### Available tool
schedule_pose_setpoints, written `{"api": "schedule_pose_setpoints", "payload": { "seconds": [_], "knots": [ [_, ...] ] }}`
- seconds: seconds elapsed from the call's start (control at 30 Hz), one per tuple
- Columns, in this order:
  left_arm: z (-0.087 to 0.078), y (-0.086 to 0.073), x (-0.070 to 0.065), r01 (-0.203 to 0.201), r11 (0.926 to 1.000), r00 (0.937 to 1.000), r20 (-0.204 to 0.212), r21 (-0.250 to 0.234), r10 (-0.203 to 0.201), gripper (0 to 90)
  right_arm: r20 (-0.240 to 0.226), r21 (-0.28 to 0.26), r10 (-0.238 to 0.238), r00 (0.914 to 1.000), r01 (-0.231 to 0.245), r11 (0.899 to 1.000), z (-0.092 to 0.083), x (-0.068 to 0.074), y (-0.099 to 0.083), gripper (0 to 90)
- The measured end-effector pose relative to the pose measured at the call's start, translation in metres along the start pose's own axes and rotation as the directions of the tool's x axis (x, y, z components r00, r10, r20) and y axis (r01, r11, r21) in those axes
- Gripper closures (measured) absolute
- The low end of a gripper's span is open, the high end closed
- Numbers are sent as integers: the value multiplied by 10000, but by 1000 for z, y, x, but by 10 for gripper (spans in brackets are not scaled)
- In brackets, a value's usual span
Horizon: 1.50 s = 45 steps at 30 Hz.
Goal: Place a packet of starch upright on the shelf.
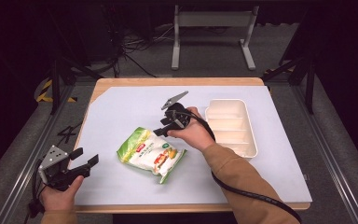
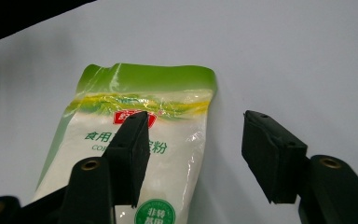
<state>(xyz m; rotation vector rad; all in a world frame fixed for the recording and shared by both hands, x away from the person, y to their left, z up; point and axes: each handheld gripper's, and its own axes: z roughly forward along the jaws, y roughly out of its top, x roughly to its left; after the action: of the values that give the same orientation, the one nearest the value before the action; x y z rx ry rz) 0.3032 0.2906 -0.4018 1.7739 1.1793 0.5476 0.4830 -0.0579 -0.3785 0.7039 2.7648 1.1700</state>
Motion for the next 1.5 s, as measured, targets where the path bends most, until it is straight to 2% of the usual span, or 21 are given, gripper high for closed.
{"api": "schedule_pose_setpoints", "payload": {
  "seconds": [0.07, 0.13, 0.33, 0.53, 0.63, 1.33, 1.43, 1.5],
  "knots": [
    [0, 0, 1, 13, 10000, 10000, -11, 13, -13, 330, -98, 154, 160, 9998, -158, 9998, 11, -1, 0, 414],
    [0, 0, 1, -6, 10000, 10000, -7, 14, 6, 330, -131, 193, 211, 9997, -208, 9996, 14, -2, 0, 414],
    [1, 0, 2, 53, 10000, 10000, -5, -25, -53, 330, -183, 574, 165, 9997, -154, 9982, 35, -3, 0, 400],
    [1, 0, 3, 75, 10000, 10000, -7, -35, -75, 330, -227, 791, 142, 9996, -124, 9968, 47, -4, -1, 393],
    [1, -1, 3, 63, 10000, 10000, -25, -14, -63, 330, -269, 997, 347, 9990, -318, 9945, 53, -3, -2, 393],
    [3, -1, 4, 53, 9999, 10000, -38, 104, -52, 329, -766, 1729, 852, 9934, -709, 9824, 72, 2, -2, 400],
    [4, -2, 4, 21, 9999, 10000, -41, 135, -21, 329, -752, 1727, 901, 9931, -760, 9820, 72, 2, -2, 435],
    [5, -2, 3, 32, 9999, 10000, -31, 130, -32, 329, -643, 1705, 720, 9953, -601, 9835, 72, 3, -3, 512]
  ]
}}
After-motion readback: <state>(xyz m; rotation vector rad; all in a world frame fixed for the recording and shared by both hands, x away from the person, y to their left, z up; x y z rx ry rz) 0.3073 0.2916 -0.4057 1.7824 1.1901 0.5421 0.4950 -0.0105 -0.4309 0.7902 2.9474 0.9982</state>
